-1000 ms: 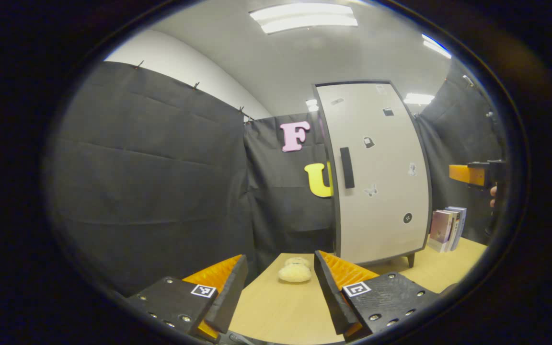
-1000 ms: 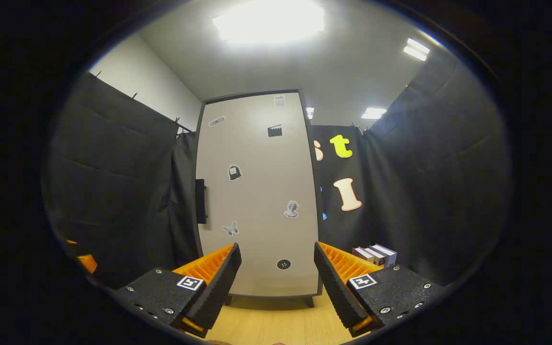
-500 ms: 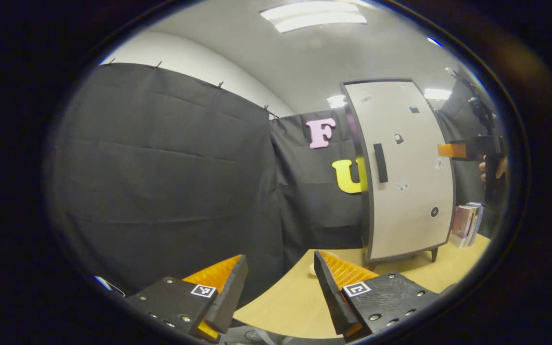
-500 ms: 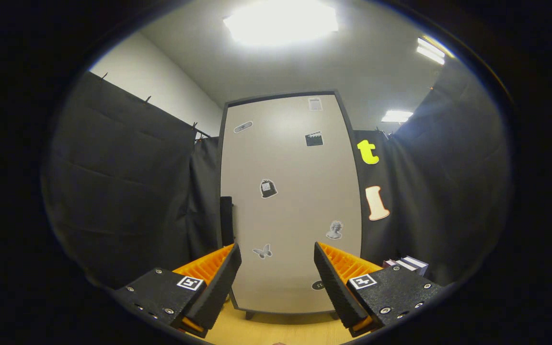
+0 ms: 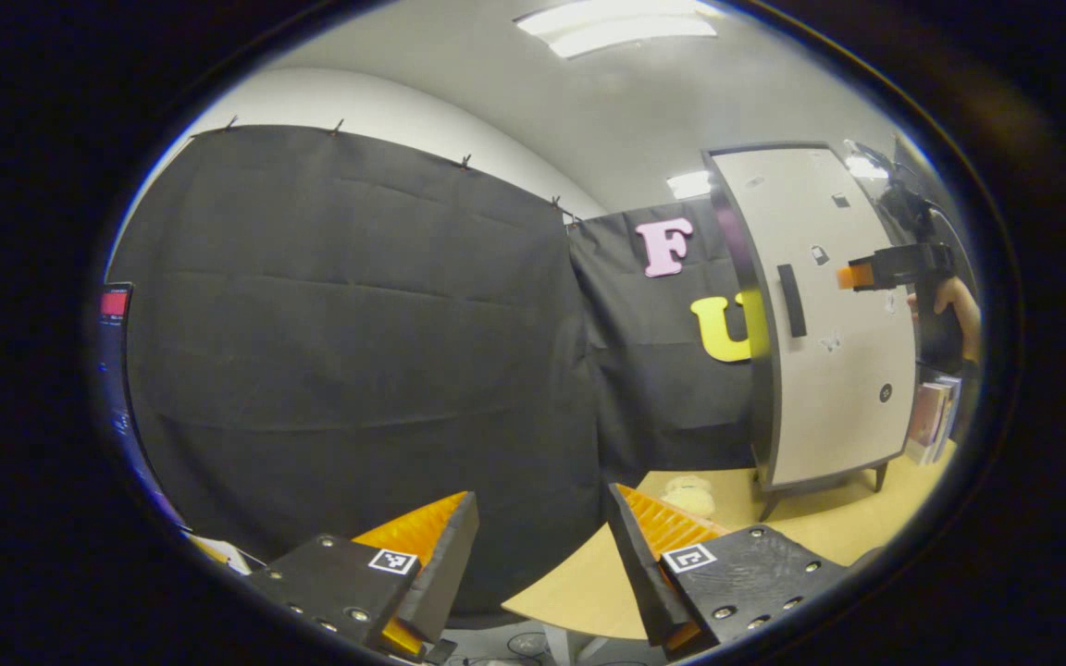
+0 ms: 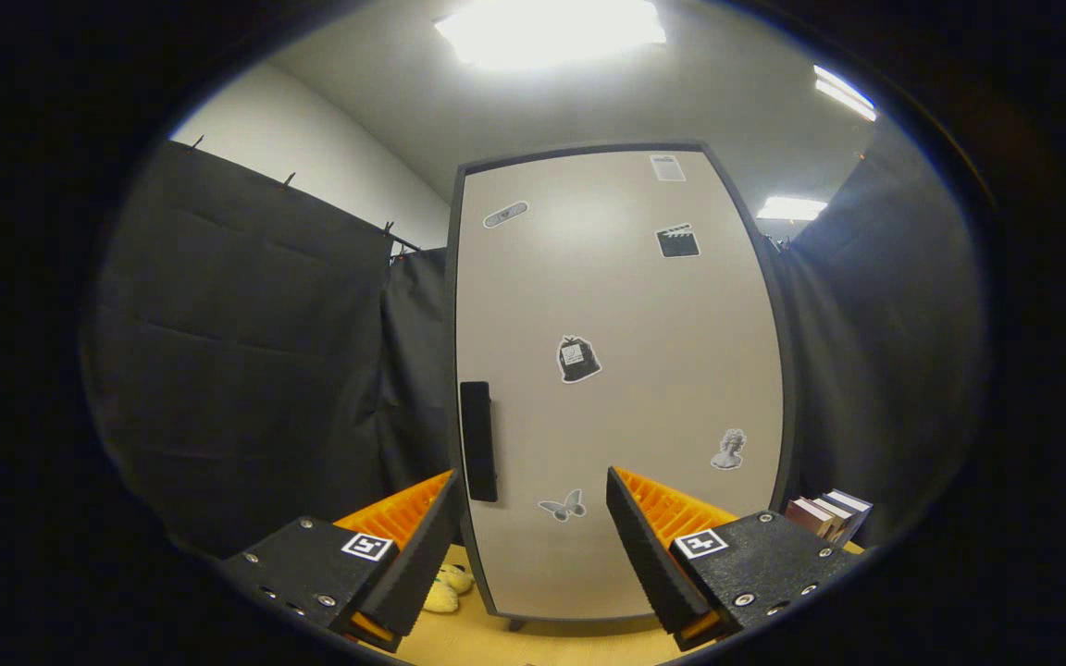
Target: Open the cabinet door with the right hand, grasp the bottle in the cabinet with the left hand and place it on the coaster, then close the cabinet door with the right hand.
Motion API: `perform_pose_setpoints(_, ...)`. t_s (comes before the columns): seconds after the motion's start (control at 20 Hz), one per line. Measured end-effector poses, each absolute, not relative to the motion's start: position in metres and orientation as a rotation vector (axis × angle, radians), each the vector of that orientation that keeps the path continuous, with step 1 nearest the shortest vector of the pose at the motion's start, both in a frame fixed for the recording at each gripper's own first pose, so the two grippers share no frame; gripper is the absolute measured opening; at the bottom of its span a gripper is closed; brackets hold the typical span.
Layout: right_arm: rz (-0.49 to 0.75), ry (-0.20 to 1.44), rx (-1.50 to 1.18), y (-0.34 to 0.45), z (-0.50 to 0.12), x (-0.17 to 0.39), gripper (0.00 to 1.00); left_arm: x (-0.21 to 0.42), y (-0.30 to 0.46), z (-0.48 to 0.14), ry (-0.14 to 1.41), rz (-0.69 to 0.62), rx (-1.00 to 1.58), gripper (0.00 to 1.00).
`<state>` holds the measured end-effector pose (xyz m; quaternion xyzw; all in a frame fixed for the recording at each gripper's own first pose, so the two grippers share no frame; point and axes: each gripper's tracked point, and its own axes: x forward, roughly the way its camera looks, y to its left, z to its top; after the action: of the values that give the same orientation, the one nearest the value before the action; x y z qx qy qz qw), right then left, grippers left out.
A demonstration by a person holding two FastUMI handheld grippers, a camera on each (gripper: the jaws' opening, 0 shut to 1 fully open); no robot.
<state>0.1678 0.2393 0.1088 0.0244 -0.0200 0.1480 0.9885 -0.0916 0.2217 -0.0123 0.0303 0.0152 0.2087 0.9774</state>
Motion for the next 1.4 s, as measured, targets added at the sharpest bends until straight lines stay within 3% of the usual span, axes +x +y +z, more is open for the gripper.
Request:
perform_pose_setpoints(0.55, 0.318, -0.007, 0.031, 0.305, 0.109, 0.229, 0.93, -0.111, 0.272, -0.021, 0.054, 0.495, 0.078, 0.75)
perform_pose_setpoints(0.65, 0.313, 0.010, 0.028, 0.313, 0.106, 0.241, 0.92, -0.113, 0.278, -0.024, 0.057, 0.501, 0.074, 0.80)
perform_pose_setpoints(0.85, 0.286, 0.038, 0.008, 0.320, 0.100, 0.264, 0.81, -0.113, 0.288, -0.030, 0.067, 0.514, 0.065, 0.80)
perform_pose_setpoints(1.0, 0.278, 0.075, 0.014, 0.324, 0.093, 0.274, 0.64, -0.112, 0.291, -0.034, 0.074, 0.522, 0.052, 0.80)
perform_pose_setpoints(1.15, 0.281, 0.120, 0.037, 0.329, 0.084, 0.280, 0.61, -0.114, 0.295, -0.038, 0.075, 0.523, 0.048, 0.80)
perform_pose_setpoints(1.25, 0.268, 0.142, 0.047, 0.327, 0.079, 0.283, 0.54, -0.112, 0.297, -0.039, 0.076, 0.519, 0.047, 0.80)
perform_pose_setpoints(1.35, 0.269, 0.155, 0.048, 0.326, 0.079, 0.282, 0.35, -0.113, 0.296, -0.039, 0.076, 0.515, 0.047, 0.80)
perform_pose_setpoints(1.4, 0.268, 0.161, 0.036, 0.326, 0.080, 0.280, 0.31, -0.112, 0.296, -0.038, 0.075, 0.510, 0.046, 0.80)
